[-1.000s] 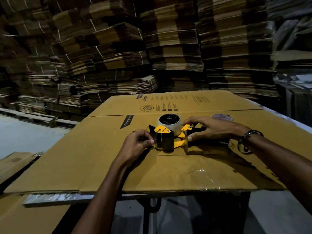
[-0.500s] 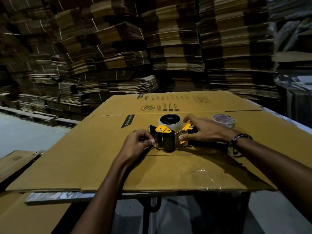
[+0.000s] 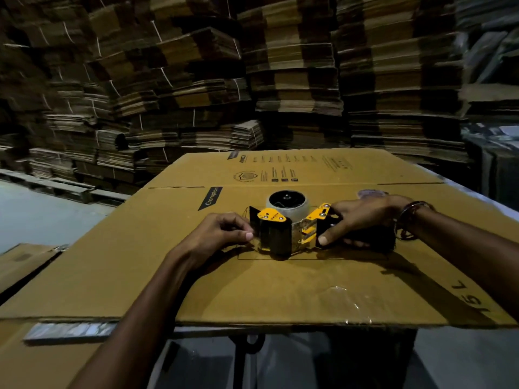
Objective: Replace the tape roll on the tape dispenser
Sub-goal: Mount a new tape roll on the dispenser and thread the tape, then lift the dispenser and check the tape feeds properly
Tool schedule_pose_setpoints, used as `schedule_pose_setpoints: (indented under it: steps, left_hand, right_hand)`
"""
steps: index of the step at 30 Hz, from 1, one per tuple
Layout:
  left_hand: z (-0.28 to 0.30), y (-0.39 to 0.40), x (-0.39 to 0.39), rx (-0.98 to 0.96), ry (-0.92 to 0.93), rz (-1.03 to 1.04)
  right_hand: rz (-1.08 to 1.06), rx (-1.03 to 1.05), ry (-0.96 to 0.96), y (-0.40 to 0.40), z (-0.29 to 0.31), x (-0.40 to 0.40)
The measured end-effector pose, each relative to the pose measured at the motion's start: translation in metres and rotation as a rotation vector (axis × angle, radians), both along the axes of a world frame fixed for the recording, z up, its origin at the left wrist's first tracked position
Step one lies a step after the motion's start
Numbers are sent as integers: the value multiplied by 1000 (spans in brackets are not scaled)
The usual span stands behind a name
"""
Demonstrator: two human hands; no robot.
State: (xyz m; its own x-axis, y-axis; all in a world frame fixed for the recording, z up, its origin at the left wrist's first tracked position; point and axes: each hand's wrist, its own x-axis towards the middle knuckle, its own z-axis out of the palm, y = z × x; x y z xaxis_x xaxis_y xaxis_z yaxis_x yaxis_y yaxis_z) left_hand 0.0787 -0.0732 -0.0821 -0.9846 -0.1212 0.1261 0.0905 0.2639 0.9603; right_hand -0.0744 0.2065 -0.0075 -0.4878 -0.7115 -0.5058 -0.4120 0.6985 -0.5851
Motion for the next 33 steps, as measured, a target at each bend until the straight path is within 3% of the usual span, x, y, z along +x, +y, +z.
schedule_pose_setpoints:
  steps: [13,21,24,29,33]
  left_hand:
    - [18,-18,-57,309,-194,-375]
    - [97,-26,-85,236,-491,-579]
    - [122,-9,-80,288,-566,-568]
    - [145,15,-60,496,-668,-494]
    - [154,26,-48,578,-698,-456]
  right_hand:
    - [20,-142,-364,6,-10,-36]
    - [15,-133,-601,12,16,-52]
    - [-3,-129,-719,23,29,-43]
    - [-49,-123,-745,46,48,-15]
    - [-121,-224,-987,57,59,8]
